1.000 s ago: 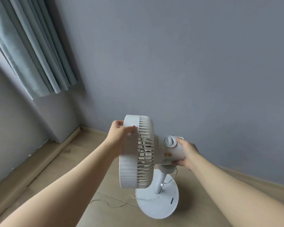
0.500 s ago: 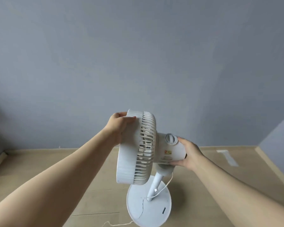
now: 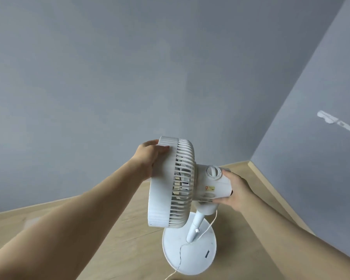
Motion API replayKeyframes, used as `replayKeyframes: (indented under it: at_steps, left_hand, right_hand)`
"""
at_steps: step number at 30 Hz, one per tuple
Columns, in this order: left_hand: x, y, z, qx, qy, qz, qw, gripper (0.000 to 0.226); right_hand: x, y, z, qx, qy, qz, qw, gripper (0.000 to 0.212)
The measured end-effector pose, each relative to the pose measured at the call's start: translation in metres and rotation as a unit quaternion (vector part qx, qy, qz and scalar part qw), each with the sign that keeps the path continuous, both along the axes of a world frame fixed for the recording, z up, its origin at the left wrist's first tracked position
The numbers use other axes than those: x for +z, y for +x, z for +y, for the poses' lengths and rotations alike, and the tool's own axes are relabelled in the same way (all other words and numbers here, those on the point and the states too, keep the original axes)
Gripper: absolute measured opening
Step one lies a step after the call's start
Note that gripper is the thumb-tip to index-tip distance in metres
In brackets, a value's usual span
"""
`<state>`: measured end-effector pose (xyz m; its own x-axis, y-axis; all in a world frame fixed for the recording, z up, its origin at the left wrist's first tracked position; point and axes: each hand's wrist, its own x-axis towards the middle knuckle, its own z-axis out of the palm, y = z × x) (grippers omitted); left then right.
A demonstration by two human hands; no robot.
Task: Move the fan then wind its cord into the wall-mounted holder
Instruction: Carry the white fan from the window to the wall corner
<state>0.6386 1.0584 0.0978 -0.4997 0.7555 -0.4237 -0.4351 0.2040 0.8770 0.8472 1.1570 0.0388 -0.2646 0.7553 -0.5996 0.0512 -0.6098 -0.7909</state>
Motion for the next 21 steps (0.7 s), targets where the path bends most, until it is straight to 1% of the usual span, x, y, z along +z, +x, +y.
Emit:
replayKeyframes:
  at_steps: [2,6,9,10,14,15,16,17,18,19,20,21]
  left_hand:
    - [-0.002,0.014,0.04,-0.024,0.003,0.001,1.0,0.037]
    - [-0.006,0.041,0.122,-0.07,0.002,-0.002,0.998,0.027]
    - [-0.006,0.058,0.184,-0.095,-0.006,-0.008,0.995,0.019]
    - [-0.005,0.063,0.203,-0.103,-0.01,-0.008,0.995,0.018]
    - [-0.001,0.085,0.266,-0.129,-0.014,-0.008,0.992,0.017]
    - [-0.001,0.091,0.28,-0.134,-0.012,-0.008,0.991,0.018]
    - [0.0,0.098,0.296,-0.139,-0.011,-0.008,0.99,0.019]
    - [0.0,0.104,0.31,-0.141,-0.012,-0.008,0.99,0.019]
    - [-0.001,0.11,0.324,-0.142,-0.013,-0.009,0.99,0.019]
    - [-0.001,0.115,0.338,-0.143,-0.015,-0.008,0.99,0.019]
    - [-0.002,0.121,0.351,-0.142,-0.016,-0.009,0.99,0.018]
    - [-0.003,0.129,0.367,-0.142,-0.017,-0.009,0.99,0.019]
  right_hand:
    - [-0.001,0.021,0.028,-0.017,0.004,-0.005,1.0,0.031]
    - [-0.002,0.055,0.086,-0.036,0.017,-0.019,0.999,0.031]
    - [0.003,0.073,0.132,-0.073,0.002,-0.017,0.997,0.016]
    - [0.007,0.08,0.146,-0.079,0.006,-0.023,0.997,0.014]
    - [0.014,0.106,0.2,-0.039,0.058,-0.06,0.996,0.043]
    - [0.012,0.114,0.216,-0.068,0.058,-0.064,0.994,0.054]
    - [0.01,0.118,0.235,-0.118,0.035,-0.046,0.991,0.068]
    - [0.009,0.122,0.251,-0.124,0.028,-0.06,0.99,0.081]
    - [0.009,0.124,0.261,-0.102,0.008,-0.072,0.992,0.089]
    - [-0.001,0.134,0.279,-0.078,0.048,-0.11,0.99,0.092]
    - [-0.004,0.137,0.294,-0.063,0.027,-0.117,0.991,0.092]
    - [-0.003,0.143,0.306,-0.081,0.045,-0.11,0.99,0.089]
